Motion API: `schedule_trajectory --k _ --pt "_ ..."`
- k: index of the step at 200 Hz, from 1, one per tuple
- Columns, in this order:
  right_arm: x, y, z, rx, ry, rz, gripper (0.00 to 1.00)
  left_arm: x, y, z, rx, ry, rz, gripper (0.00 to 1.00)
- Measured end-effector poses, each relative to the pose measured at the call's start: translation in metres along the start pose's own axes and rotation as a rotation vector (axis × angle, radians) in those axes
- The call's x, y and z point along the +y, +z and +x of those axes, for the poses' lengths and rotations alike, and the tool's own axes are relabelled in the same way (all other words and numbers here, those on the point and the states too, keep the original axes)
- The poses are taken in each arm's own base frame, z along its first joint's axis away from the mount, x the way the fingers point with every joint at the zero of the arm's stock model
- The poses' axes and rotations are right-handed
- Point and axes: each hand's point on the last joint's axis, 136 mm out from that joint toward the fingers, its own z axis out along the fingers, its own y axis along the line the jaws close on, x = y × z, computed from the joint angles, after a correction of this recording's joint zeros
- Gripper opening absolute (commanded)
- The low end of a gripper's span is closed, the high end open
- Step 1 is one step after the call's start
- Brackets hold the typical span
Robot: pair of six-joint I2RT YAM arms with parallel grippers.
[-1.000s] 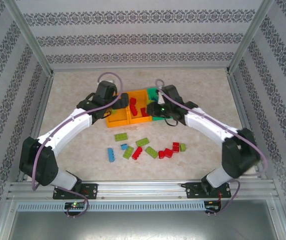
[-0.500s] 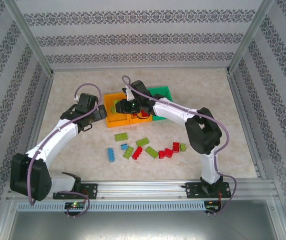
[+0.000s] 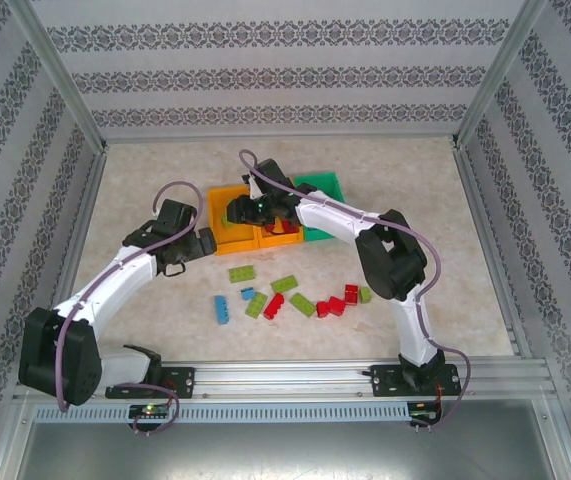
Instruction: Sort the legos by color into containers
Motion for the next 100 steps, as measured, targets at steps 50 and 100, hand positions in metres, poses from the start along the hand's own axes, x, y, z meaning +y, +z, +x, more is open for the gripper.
schedule_trajectory --k 50,100 --pt "-0.001 -0.001 -0.002 -0.007 0.003 0.011 0.51 -0.023 -0.004 0.021 0.035 0.043 0.031 1.0" --pt "-0.002 -0.001 -0.003 -0.014 0.003 0.02 0.53 -0.034 -0.007 0.033 0.041 0.05 0.032 0.99"
